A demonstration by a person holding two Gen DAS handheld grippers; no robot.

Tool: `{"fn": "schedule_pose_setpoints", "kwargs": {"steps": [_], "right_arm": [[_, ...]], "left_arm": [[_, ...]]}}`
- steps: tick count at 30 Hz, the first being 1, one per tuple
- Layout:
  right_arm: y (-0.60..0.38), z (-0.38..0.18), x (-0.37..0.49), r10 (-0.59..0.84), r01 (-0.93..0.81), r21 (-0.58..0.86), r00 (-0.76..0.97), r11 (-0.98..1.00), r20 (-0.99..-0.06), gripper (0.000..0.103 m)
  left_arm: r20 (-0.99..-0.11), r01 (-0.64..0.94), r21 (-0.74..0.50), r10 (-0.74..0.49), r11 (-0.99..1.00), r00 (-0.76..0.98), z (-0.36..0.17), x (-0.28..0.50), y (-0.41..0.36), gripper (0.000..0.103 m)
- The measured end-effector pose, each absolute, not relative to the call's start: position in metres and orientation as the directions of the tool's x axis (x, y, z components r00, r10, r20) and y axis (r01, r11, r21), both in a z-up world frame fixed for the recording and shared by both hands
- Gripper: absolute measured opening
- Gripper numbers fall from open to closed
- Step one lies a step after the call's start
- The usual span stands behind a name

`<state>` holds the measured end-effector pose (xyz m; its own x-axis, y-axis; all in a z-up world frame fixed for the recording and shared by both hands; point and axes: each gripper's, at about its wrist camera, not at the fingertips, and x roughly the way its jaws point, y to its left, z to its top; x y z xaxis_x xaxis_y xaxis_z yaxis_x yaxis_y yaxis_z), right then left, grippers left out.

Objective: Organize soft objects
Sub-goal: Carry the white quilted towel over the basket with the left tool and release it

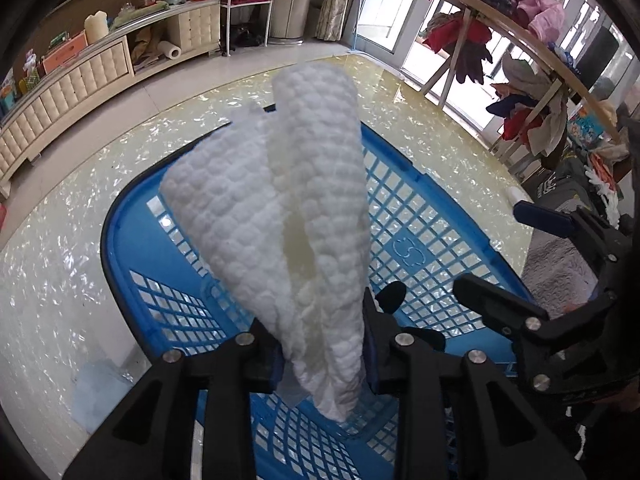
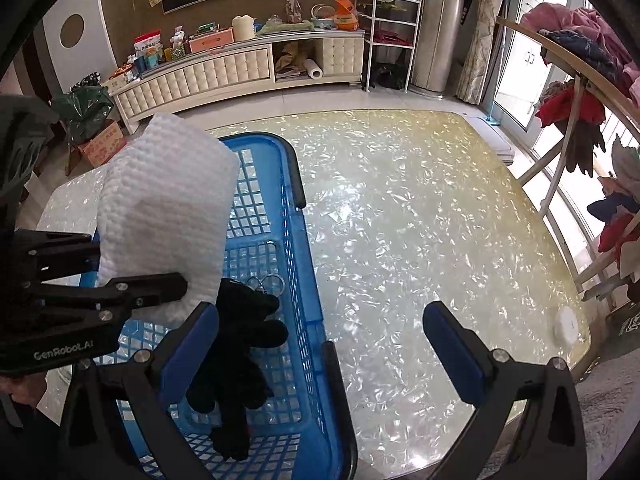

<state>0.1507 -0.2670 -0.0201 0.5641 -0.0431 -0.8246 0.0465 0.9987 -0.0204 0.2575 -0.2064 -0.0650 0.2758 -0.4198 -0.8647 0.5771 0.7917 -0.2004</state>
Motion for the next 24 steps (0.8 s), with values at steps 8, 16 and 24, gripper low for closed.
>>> {"fn": "schedule_pose_setpoints", "kwargs": {"steps": [8, 16, 24], "right_arm": [[-0.272, -0.020, 0.150, -0.044, 0.056, -0.015, 0.562, 0.998, -0.826, 0.102], [-0.272, -0.018, 0.147, -0.043, 0.062, -0.010, 0.566, 0.998, -0.823, 0.102], [-0.261, -0.003, 0.138, -0.016, 0.035, 0.006, 0.596, 0.999, -0.802, 0.102]], "left_arm": [[-0.866, 0.577, -0.164, -0.397, 0.800, 0.303, -0.067, 0.252, -0.209, 0.068], [-0.854, 0.554, -0.159, -0.396, 0.817, 0.338, -0.053, 0.251, -0.191, 0.080], [-0.829, 0.533, -0.139, -0.392, 0.834, 0.398, -0.032, 0.226, -0.168, 0.081]]}}
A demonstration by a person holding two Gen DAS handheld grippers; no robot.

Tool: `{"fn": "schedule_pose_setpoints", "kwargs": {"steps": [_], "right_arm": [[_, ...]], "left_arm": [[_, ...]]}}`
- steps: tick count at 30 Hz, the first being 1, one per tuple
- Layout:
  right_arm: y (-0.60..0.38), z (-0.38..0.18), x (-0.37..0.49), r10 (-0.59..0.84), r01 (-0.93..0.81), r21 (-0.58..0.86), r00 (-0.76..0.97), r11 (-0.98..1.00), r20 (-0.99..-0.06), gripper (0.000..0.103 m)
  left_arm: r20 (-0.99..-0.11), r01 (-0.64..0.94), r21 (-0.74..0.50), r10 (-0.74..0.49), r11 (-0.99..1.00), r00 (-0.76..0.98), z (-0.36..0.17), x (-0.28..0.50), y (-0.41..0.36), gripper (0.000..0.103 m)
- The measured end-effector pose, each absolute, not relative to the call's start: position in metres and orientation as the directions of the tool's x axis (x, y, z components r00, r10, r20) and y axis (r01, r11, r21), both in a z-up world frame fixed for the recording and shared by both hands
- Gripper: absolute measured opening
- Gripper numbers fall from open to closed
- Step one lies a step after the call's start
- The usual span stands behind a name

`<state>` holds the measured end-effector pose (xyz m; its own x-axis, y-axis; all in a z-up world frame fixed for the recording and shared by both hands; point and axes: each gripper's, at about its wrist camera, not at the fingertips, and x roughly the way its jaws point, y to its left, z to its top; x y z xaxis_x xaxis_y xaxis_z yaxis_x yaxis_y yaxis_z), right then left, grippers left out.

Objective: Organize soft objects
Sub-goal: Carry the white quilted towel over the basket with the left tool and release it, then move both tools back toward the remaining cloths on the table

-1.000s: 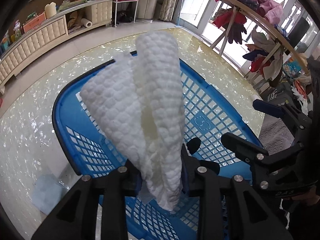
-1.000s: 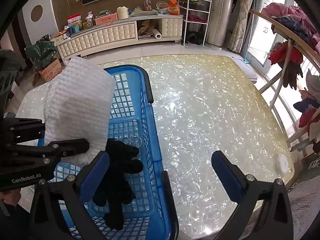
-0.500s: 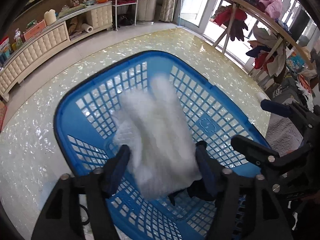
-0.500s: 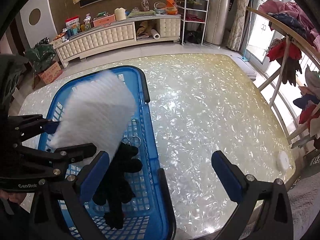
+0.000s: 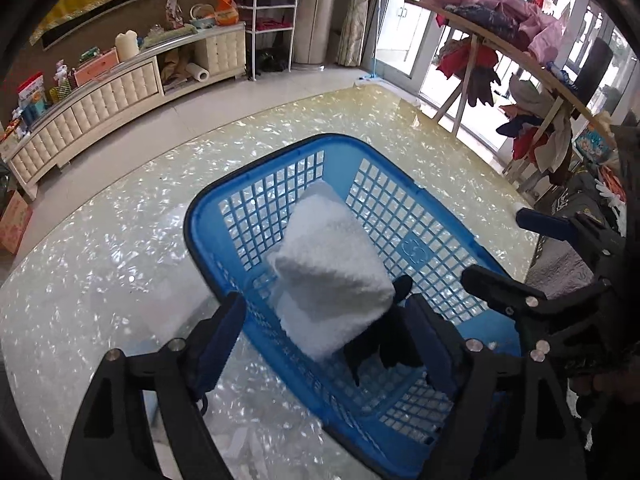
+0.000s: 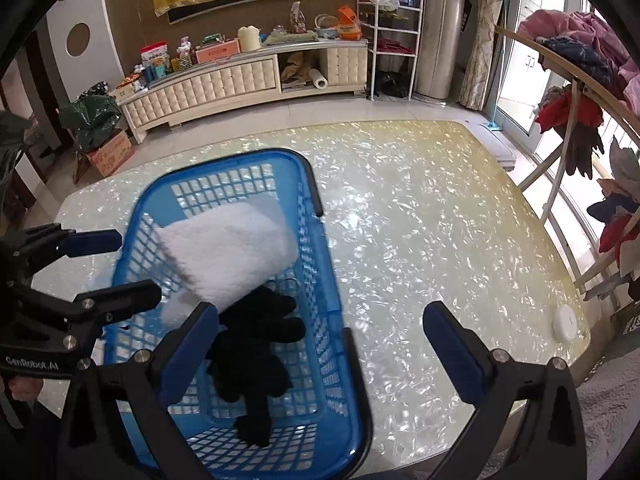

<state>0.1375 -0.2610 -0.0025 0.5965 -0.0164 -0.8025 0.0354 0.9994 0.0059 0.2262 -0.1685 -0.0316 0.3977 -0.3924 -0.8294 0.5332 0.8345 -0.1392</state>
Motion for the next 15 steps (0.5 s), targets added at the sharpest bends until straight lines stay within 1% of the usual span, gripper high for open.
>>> {"fn": "schedule_pose_setpoints", "kwargs": {"steps": [3, 7, 10, 15], "right_arm": [[-0.255, 0.005, 0.133, 0.005, 0.025, 0.026, 0.610, 0.999, -0.792, 0.102], [-0.247, 0.012, 0.127, 0.014, 0.011, 0.027, 0.620, 1.000, -0.785, 0.102], [-0.239, 0.015, 0.122, 0.006, 0.001, 0.009, 0.622, 1.000, -0.783, 0.102], [-0.226, 0.018, 0.116, 0.022, -0.029, 0.005, 0.625, 1.000, -0.781, 0.102]], "left_arm": [[-0.821, 0.528, -0.129, -0.389, 0.839, 0.418, -0.025, 0.215, -0.161, 0.087], [-0.814, 0.523, -0.108, -0.377, 0.846, 0.442, -0.018, 0.202, -0.152, 0.087], [-0.810, 0.505, -0.103, -0.367, 0.857, 0.458, -0.013, 0.193, -0.143, 0.091], [-0.808, 0.481, -0.110, -0.360, 0.870, 0.467, -0.009, 0.180, -0.122, 0.091]]}}
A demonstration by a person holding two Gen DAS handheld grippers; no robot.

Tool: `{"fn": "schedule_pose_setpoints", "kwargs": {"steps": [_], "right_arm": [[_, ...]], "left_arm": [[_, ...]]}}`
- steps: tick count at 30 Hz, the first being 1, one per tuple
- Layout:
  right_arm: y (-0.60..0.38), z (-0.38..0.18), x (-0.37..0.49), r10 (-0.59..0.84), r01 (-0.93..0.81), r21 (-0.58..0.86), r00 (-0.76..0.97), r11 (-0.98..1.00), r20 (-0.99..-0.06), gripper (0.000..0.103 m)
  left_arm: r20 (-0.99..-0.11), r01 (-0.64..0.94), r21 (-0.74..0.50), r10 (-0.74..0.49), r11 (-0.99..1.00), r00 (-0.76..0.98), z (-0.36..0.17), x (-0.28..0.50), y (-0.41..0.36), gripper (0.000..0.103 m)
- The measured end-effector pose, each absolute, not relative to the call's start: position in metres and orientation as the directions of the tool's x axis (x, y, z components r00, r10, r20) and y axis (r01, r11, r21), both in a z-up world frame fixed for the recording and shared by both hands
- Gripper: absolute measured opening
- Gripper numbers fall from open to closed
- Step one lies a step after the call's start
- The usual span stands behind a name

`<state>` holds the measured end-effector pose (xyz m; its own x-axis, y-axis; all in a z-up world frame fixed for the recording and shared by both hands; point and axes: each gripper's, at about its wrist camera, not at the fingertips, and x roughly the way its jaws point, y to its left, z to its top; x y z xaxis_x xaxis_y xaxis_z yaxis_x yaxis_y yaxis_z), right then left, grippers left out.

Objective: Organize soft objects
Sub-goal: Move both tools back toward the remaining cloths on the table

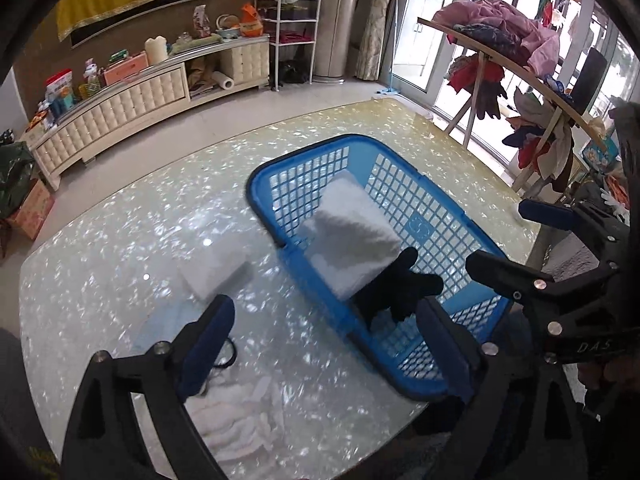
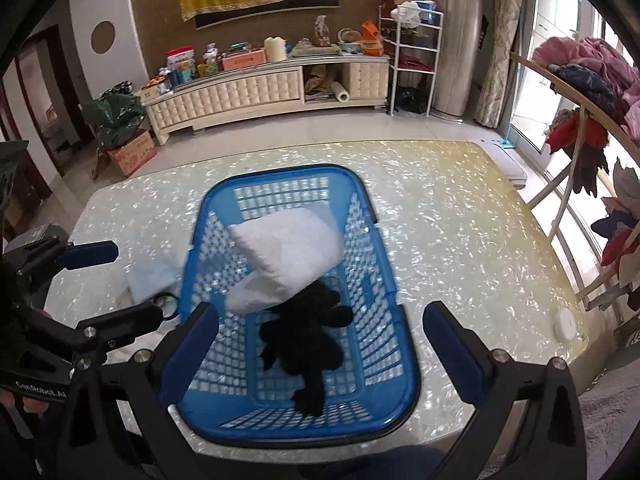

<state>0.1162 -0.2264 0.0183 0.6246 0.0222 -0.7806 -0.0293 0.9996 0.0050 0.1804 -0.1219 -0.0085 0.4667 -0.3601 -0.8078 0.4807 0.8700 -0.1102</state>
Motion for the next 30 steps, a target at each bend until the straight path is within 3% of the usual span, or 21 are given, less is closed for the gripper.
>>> {"fn": "schedule_pose_setpoints", "kwargs": {"steps": [30], "right_arm": [[-0.064, -0.025, 0.145, 0.114, -0.348, -0.100, 0.543, 0.932, -0.832, 0.102]], "left_arm": [[-0.836, 0.223, -0.214, -0.296, 0.951, 0.461, -0.039, 0.129, 0.057, 0.091]]}}
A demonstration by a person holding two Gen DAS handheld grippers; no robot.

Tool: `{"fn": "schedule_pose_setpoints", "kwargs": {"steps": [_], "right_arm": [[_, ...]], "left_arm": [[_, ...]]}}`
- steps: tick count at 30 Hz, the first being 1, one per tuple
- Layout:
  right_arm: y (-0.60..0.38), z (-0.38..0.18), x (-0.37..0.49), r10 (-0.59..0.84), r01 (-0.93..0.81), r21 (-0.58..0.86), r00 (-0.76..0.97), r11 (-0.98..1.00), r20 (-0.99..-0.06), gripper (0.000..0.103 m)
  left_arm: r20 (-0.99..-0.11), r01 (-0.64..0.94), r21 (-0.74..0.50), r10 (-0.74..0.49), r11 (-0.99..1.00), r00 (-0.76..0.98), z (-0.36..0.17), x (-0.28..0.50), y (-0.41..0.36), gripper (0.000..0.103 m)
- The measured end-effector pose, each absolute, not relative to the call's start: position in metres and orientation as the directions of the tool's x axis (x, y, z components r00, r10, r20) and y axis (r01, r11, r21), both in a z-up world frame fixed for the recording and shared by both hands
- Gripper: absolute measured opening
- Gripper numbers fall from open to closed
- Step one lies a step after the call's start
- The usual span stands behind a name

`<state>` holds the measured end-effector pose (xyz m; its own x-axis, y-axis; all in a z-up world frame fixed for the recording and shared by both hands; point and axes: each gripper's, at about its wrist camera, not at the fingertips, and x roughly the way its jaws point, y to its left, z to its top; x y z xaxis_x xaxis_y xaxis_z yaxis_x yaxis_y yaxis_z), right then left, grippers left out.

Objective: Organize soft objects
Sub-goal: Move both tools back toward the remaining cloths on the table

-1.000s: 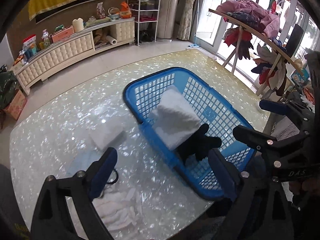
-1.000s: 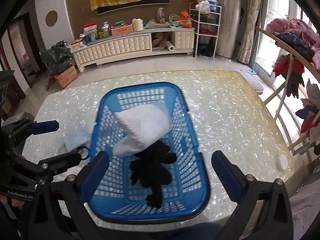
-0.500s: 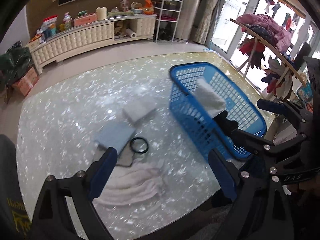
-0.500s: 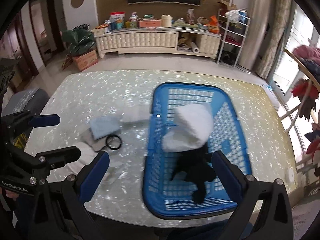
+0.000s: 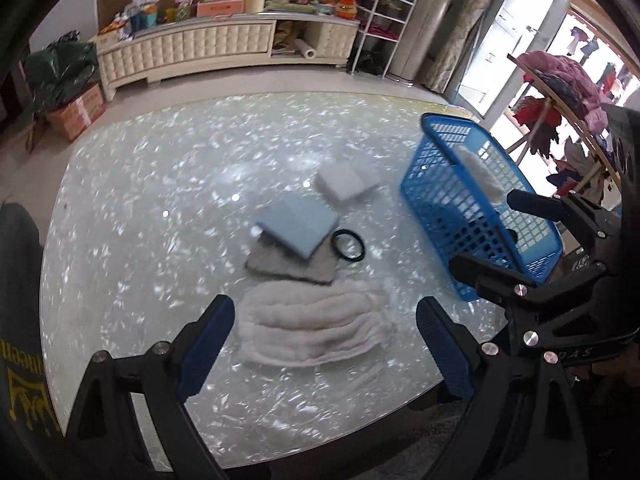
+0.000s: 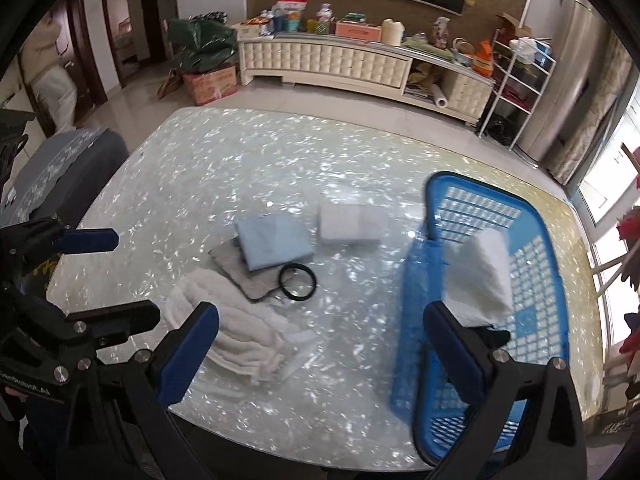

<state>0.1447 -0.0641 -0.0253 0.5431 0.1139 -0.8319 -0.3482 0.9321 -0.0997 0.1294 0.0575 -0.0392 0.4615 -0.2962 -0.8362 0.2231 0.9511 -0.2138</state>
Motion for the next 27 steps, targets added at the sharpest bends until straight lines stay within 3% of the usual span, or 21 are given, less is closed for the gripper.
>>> {"fn": "schedule_pose_setpoints", "kwargs": {"steps": [13, 27], "right_arm": [[-0.027, -0.065, 0.176, 0.091, -0.380, -0.111, 0.476, 0.919, -0.875, 0.102], [-0.020, -0.114, 0.209, 0.049, -0.364, -0.105, 0.391, 0.925, -0.919, 0.101]], "left_arm": [[-0.878, 0.134, -0.244, -0.278, 0.960, 0.389, -0.082, 0.141, 0.101, 0.091], [-0.920, 0.138, -0.266, -0.294, 0.954, 0.261, -0.135, 0.164, 0.100, 0.091]]}}
